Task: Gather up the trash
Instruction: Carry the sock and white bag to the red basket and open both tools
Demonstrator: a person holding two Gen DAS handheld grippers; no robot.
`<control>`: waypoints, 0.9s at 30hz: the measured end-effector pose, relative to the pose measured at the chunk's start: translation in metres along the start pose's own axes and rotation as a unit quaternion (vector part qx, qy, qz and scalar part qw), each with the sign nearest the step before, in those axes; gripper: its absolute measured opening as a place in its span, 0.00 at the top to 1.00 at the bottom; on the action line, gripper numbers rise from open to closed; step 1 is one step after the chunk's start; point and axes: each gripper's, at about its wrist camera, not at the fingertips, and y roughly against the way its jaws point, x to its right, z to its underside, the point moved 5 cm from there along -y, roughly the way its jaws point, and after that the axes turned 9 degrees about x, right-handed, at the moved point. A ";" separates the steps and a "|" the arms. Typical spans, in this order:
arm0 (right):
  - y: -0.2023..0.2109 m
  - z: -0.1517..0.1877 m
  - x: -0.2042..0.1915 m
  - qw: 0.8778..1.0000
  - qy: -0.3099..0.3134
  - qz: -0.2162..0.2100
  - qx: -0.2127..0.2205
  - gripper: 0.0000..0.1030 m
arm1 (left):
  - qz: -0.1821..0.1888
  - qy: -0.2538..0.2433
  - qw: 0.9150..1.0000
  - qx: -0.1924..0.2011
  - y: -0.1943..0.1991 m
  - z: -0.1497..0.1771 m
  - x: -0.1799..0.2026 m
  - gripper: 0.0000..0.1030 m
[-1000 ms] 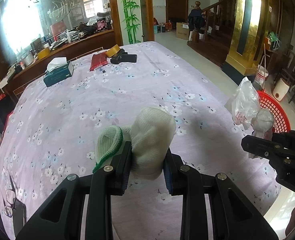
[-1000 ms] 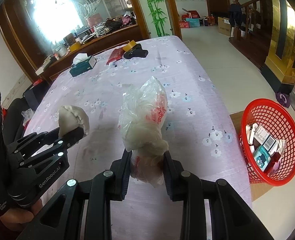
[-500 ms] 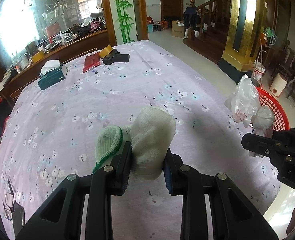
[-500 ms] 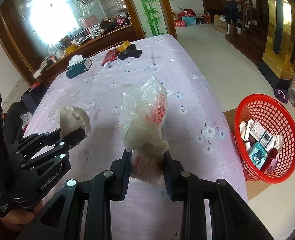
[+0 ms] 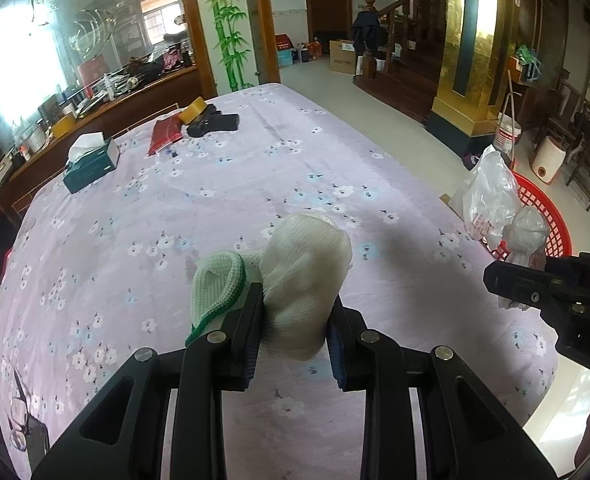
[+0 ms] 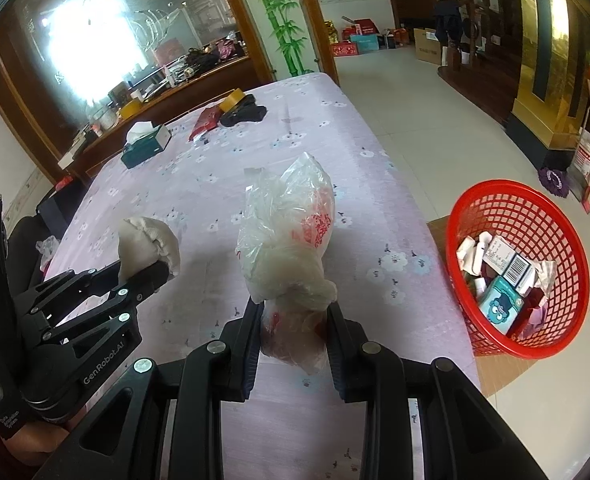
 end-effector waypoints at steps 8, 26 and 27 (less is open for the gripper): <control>0.015 -0.001 0.032 0.999 -0.031 0.023 0.012 0.69 | 0.031 -0.019 0.999 0.000 -0.003 -0.009 0.030 0.74; 0.082 -0.023 0.160 0.979 -0.150 0.112 0.077 0.69 | 0.175 -0.071 0.982 0.005 -0.003 -0.065 0.146 0.73; 0.084 -0.024 0.166 0.978 -0.156 0.115 0.079 0.69 | 0.187 -0.069 0.980 0.002 -0.004 -0.068 0.154 0.73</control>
